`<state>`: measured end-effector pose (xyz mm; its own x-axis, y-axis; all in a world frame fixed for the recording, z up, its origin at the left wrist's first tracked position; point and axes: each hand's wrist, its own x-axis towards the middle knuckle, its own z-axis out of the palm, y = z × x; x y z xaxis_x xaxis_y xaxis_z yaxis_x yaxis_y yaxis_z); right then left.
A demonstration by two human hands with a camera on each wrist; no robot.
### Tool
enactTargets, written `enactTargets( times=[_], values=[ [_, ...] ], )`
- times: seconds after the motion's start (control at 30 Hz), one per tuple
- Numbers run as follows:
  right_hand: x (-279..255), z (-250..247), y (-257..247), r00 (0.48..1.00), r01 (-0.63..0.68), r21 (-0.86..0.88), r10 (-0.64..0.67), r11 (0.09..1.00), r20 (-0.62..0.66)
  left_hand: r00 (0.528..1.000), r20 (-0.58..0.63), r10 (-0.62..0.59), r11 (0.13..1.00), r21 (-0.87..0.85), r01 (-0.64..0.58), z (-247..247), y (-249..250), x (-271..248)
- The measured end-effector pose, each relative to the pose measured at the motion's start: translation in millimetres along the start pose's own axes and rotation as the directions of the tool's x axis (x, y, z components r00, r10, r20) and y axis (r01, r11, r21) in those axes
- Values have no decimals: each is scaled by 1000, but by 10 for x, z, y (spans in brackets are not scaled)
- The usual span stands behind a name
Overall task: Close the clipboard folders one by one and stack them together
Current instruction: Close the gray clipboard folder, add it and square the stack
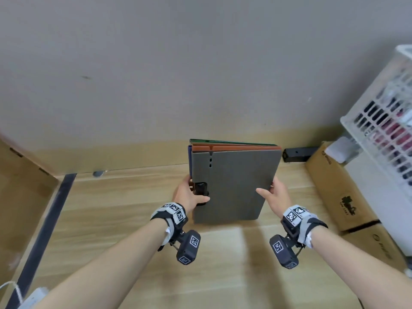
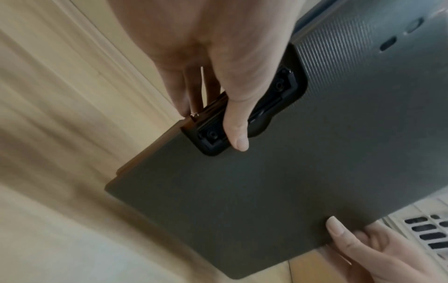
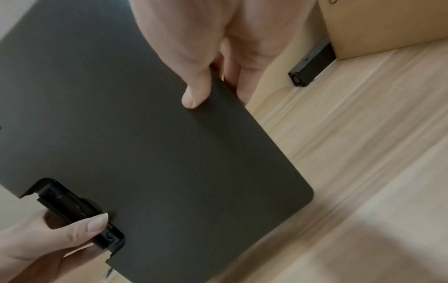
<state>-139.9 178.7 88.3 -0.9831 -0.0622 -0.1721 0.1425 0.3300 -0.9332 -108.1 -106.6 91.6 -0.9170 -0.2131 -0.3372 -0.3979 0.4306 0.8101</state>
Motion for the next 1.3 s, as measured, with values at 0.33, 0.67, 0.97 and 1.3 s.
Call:
enactTargets(
  times=[0.33,0.67,0.97,1.3],
  values=[
    [-194,-106,371,994,-96,-53,93,994,-49,998,56,-21,998,-55,24,373,-167,-171],
    [3,-141,139,999,-34,-183,27,982,-38,999,-28,44,994,-95,-47,304,-52,-141],
    [-67,-107,-81,999,14,21,-15,1000,37,982,117,147,988,-64,-140,20,-102,-117],
    [195,-65,-205,1000,-14,10,14,1000,-22,992,22,126,990,53,-127,-129,154,-64]
  ],
)
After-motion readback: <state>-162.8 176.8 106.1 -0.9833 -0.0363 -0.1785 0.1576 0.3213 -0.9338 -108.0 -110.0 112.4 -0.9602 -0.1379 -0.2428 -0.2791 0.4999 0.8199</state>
